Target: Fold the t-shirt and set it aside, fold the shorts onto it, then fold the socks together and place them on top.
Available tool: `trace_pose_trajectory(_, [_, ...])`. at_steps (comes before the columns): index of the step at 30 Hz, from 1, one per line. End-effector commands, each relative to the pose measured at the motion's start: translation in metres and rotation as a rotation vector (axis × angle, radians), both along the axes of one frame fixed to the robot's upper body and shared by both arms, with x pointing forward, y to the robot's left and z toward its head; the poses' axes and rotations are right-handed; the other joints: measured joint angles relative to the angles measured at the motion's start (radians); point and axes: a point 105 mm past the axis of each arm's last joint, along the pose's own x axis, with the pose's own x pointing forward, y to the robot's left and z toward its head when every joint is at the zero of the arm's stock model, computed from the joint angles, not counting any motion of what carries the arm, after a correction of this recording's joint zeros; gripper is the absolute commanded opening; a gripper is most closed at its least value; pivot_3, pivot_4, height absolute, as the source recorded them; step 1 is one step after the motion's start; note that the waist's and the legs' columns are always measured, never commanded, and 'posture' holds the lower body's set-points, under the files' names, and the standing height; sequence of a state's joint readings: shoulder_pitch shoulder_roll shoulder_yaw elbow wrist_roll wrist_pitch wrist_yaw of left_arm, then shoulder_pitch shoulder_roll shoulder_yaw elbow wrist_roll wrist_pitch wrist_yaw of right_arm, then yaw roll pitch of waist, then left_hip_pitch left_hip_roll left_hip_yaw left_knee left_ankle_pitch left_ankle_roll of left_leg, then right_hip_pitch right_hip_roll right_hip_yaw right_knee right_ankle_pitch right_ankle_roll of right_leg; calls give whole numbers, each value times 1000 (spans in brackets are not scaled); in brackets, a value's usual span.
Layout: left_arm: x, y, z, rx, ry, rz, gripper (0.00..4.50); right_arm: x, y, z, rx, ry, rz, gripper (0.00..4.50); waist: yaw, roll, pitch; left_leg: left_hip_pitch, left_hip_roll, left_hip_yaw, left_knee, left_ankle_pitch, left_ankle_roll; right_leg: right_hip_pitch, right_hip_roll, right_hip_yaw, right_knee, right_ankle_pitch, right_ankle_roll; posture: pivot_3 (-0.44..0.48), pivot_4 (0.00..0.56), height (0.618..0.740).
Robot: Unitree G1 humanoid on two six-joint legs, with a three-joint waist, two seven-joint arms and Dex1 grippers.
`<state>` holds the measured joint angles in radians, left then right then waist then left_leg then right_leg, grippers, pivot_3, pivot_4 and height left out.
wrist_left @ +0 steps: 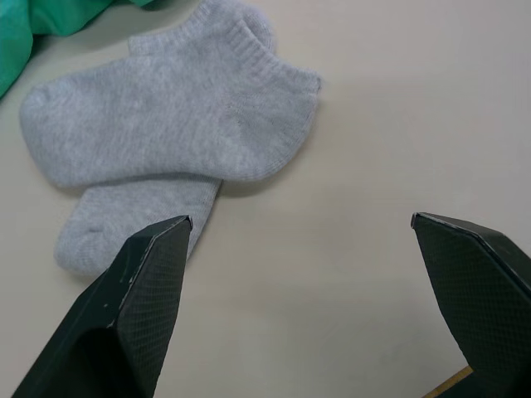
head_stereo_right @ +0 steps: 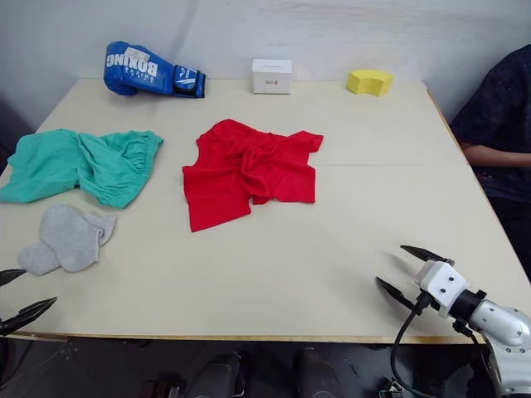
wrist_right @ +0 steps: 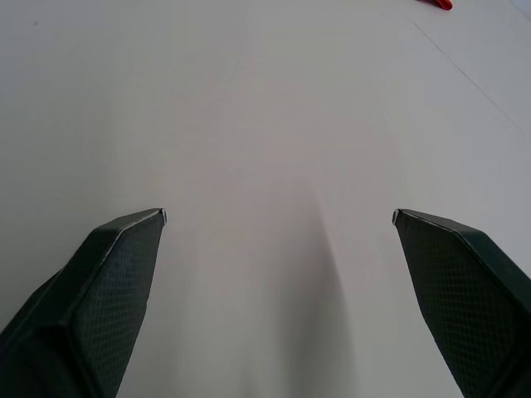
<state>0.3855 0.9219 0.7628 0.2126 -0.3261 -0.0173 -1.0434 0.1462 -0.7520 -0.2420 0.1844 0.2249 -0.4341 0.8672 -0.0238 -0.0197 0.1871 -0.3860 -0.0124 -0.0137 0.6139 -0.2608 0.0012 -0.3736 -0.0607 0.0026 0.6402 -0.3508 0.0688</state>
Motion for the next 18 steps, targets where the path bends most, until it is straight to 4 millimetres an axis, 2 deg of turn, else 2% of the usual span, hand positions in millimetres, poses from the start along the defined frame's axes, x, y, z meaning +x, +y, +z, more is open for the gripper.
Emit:
trace_pose_trajectory(1, [5, -4, 8, 12, -26, -33, 4450, 3, -1, 8, 8, -31, -5, 4500, -1, 0, 0, 0, 0, 0, 0, 0, 0, 0, 0, 0, 0, 0, 0, 0, 150, 740])
trace_pose_trajectory(10, [14, -35, 10, -84, -12, -116, 4450, 4, 0, 12, 11, -28, -1, 4500, -3, 0, 0, 0, 0, 0, 0, 0, 0, 0, 0, 0, 1, 0, 0, 0, 150, 740])
trace_pose_trajectory(14, [24, -54, 16, -114, -17, -176, 4450, 7, 9, 16, 31, -42, 11, 4500, -3, 0, 0, 0, 0, 0, 1, 0, 0, 0, 0, 0, 2, 0, 0, 0, 150, 740])
trace_pose_trajectory(16, [33, -69, 21, -129, -28, -223, 4450, 11, 18, 23, 51, -59, 24, 4500, -3, 0, 0, 0, 0, 0, 1, 0, -1, 0, 0, 0, 3, 0, 0, 0, 150, 740])
trace_pose_trajectory(18, [47, -89, 26, -137, -16, -265, 4450, 26, 44, 47, 86, -117, 82, 4500, -4, 0, 0, 0, 0, 0, 2, 1, -1, 0, 0, 0, 4, 0, 0, 0, 150, 740])
